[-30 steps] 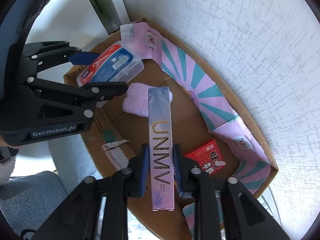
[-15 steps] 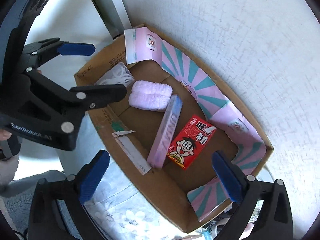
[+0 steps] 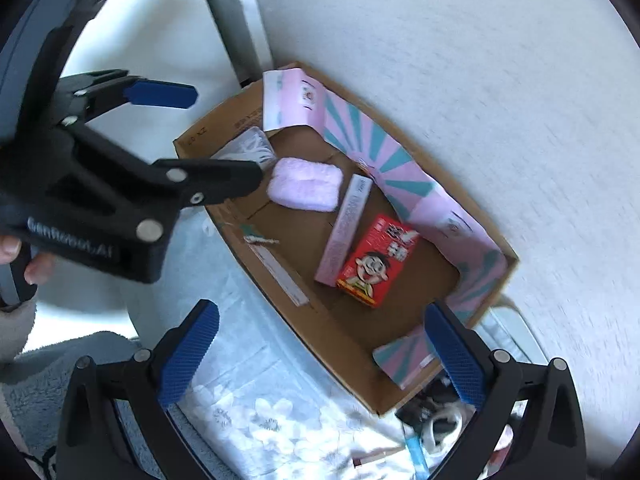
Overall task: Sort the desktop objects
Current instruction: 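Carry both boxes into the cardboard box and open both tools, then move both tools back over the table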
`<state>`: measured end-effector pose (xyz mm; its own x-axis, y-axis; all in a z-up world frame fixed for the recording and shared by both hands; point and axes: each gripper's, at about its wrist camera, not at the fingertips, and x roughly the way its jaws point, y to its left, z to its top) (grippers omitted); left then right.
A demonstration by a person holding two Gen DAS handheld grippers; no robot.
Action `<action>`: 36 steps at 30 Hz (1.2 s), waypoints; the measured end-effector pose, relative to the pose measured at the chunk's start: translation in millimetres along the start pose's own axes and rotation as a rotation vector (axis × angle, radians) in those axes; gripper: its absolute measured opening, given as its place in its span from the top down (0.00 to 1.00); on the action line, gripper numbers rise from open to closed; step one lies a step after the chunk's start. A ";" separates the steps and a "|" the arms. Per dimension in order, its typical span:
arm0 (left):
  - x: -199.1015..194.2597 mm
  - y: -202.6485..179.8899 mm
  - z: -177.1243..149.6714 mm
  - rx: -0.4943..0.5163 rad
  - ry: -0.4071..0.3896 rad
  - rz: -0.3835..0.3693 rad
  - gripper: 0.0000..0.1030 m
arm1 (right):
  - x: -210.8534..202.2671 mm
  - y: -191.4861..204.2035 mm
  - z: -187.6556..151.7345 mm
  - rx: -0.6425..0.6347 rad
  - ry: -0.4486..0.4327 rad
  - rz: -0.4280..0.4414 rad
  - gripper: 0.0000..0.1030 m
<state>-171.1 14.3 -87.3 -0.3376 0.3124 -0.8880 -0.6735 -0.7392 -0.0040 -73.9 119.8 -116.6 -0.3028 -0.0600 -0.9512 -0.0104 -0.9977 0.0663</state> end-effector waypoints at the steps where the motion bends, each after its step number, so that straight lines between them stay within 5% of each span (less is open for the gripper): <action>1: -2.9 -3.0 -0.1 0.008 -0.008 0.006 0.00 | -5.2 -1.7 -2.0 0.006 -0.006 -0.001 0.01; 11: -38.5 -41.7 10.2 0.052 -0.104 -0.015 0.00 | -49.3 -8.2 -36.8 0.024 -0.057 -0.081 0.00; 21: -68.5 -102.8 23.0 0.174 -0.201 -0.055 0.00 | -100.6 -59.8 -99.3 0.161 -0.097 -0.197 0.00; 36: -18.8 -265.1 2.4 0.435 -0.053 -0.218 0.00 | -113.9 -135.3 -237.2 0.437 -0.117 -0.216 0.00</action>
<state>12.2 205.8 -68.4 -0.1834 0.4706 -0.8631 -0.9406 -0.3391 0.0149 188.0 254.6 -88.8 -0.3545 0.1755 -0.9184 -0.4752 -0.8798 0.0153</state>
